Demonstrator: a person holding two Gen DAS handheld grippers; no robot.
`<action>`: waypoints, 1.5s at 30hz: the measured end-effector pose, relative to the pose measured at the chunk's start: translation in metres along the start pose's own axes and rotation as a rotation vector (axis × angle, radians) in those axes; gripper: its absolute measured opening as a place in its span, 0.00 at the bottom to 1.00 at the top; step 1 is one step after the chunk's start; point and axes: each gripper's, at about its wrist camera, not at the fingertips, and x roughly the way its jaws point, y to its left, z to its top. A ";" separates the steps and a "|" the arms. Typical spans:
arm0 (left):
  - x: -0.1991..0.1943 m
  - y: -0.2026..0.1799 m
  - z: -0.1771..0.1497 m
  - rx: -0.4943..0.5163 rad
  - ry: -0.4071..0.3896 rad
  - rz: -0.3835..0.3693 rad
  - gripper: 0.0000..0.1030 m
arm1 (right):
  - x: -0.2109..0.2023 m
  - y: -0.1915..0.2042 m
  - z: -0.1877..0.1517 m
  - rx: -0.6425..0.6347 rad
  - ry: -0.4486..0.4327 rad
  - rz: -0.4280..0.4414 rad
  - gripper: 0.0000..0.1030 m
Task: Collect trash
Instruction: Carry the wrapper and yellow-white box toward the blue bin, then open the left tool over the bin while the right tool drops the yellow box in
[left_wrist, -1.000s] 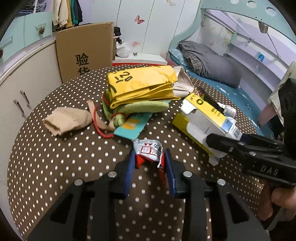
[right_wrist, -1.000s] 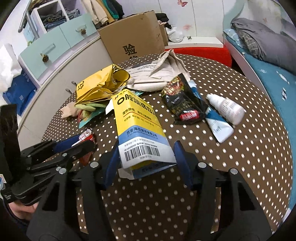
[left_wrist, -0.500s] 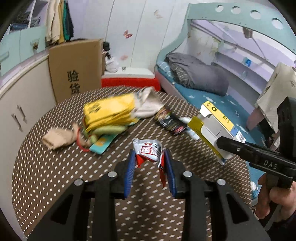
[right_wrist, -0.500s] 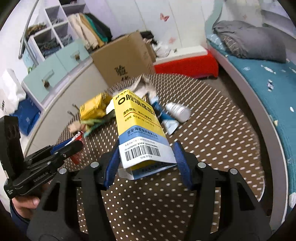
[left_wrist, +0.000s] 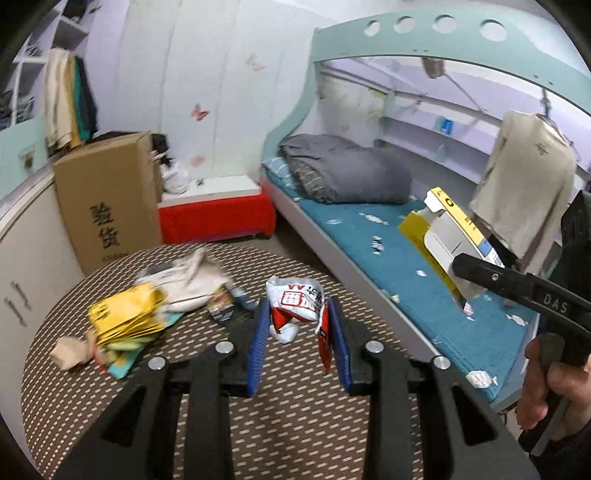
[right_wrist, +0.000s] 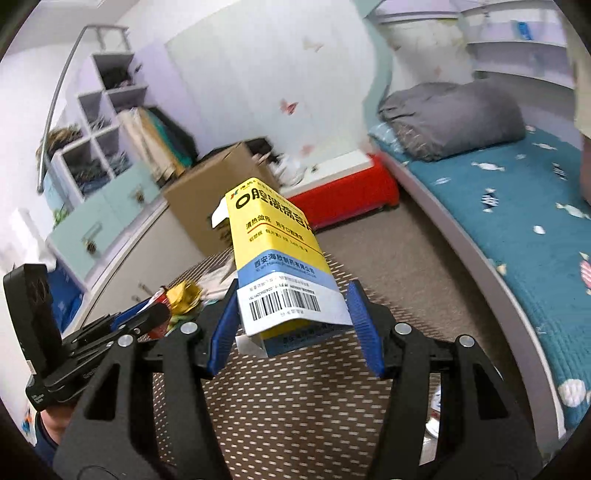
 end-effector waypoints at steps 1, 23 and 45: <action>0.002 -0.013 0.003 0.014 -0.004 -0.022 0.30 | -0.009 -0.012 0.002 0.017 -0.017 -0.023 0.54; 0.118 -0.202 -0.025 0.213 0.213 -0.270 0.30 | -0.036 -0.205 -0.049 0.355 0.038 -0.310 0.55; 0.227 -0.245 -0.069 0.298 0.481 -0.220 0.88 | 0.017 -0.295 -0.125 0.619 0.220 -0.398 0.94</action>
